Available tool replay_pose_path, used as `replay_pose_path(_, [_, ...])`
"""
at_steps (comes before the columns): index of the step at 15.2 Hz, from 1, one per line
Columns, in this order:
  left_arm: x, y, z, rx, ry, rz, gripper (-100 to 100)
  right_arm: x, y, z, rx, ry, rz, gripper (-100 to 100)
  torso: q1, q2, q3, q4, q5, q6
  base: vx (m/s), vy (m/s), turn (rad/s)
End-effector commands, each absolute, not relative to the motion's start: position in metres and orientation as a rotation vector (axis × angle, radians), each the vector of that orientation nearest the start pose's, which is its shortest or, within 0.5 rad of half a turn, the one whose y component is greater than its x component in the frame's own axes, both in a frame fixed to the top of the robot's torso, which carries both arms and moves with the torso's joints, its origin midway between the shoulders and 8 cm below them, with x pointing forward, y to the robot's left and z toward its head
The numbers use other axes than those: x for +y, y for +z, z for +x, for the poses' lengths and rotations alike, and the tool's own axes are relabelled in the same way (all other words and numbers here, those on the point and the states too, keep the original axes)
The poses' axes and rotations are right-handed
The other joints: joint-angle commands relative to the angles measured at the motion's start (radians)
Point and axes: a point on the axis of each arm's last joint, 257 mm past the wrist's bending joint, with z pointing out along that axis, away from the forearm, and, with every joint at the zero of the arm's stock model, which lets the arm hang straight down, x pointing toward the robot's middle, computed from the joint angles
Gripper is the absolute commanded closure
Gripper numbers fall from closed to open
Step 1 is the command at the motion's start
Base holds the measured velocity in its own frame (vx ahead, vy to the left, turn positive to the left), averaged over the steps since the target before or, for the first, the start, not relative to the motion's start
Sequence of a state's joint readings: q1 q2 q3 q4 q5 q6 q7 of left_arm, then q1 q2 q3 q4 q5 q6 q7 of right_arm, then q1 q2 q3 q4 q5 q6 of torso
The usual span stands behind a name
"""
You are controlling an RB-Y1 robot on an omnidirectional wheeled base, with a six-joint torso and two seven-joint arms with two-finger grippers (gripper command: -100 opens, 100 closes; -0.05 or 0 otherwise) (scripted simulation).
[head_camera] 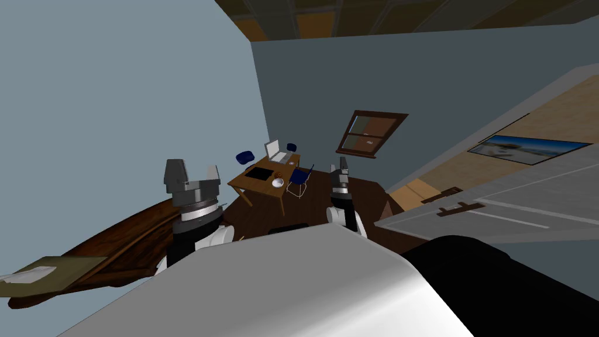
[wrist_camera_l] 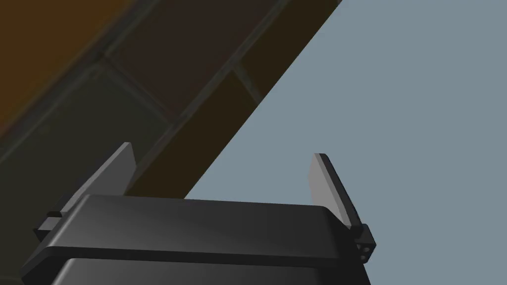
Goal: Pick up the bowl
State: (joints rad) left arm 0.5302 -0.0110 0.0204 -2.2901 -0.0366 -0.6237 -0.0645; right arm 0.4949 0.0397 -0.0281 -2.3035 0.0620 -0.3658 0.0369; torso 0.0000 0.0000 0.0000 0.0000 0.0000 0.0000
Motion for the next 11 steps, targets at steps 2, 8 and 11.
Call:
replay_pose_path(2, [0.275,0.033,0.328,0.636,-1.215,-0.513,-100,-0.291,0.01,0.36,0.693,1.174,0.718,0,0.0,0.0,0.0,0.0,0.0,0.0,0.011,-0.014,0.011])
replay_pose_path(8, [0.278,0.0,0.36,0.778,-1.199,-0.548,-100,-0.291,0.01,0.36,0.693,1.174,0.719,0,-0.004,-0.003,-0.002,-0.001,-0.001,0.0,0.035,-0.047,0.022])
replay_pose_path(11, [0.285,-0.023,0.381,0.854,-1.178,-0.595,-100,-0.291,0.01,0.36,0.693,1.174,0.719,0,-0.004,-0.004,-0.002,-0.001,-0.001,0.0,0.044,-0.057,0.022])
